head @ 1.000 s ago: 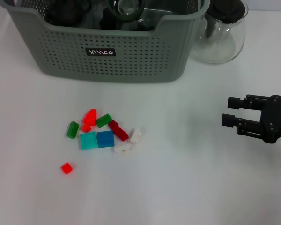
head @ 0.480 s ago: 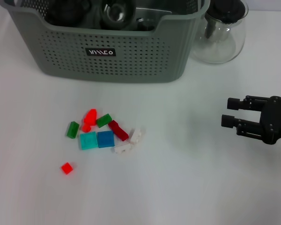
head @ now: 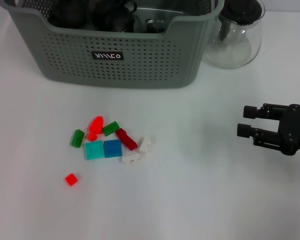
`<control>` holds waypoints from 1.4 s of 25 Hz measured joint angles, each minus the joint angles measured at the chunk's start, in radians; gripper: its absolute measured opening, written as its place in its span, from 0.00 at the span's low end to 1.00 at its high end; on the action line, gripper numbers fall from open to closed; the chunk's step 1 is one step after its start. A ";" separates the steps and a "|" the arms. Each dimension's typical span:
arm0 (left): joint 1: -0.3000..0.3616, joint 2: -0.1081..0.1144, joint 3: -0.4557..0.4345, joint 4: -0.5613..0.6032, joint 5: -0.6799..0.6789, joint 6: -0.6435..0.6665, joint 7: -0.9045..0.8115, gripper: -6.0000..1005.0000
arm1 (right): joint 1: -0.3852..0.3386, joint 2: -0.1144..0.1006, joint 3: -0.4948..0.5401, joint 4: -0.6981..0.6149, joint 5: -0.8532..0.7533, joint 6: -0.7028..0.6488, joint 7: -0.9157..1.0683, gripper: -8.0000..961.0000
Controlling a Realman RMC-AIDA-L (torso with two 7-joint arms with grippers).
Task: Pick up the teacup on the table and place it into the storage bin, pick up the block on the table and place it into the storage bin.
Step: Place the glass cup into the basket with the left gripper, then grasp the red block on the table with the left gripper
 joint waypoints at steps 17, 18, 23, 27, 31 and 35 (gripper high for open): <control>0.271 0.032 -0.564 0.551 -0.900 0.706 0.295 0.43 | 0.001 -0.002 0.013 0.000 0.000 0.000 -0.004 0.61; 0.297 0.035 -0.588 0.550 -0.973 0.764 0.329 0.46 | 0.001 -0.002 0.013 0.000 0.000 0.000 -0.004 0.61; 0.467 -0.007 -0.695 0.549 -1.105 1.064 0.558 0.59 | 0.001 0.002 0.014 0.000 0.000 0.000 -0.003 0.61; 0.618 -0.075 -0.693 0.550 -0.950 1.151 0.836 0.68 | 0.003 0.004 0.014 0.000 0.003 -0.001 0.001 0.61; 0.747 -0.122 -0.701 0.494 -0.792 1.141 1.117 0.69 | 0.009 0.005 0.014 0.015 0.004 -0.001 0.001 0.61; 0.806 -0.124 -0.827 0.351 -0.682 1.108 1.294 0.68 | 0.013 0.002 0.017 0.025 0.006 -0.002 0.001 0.61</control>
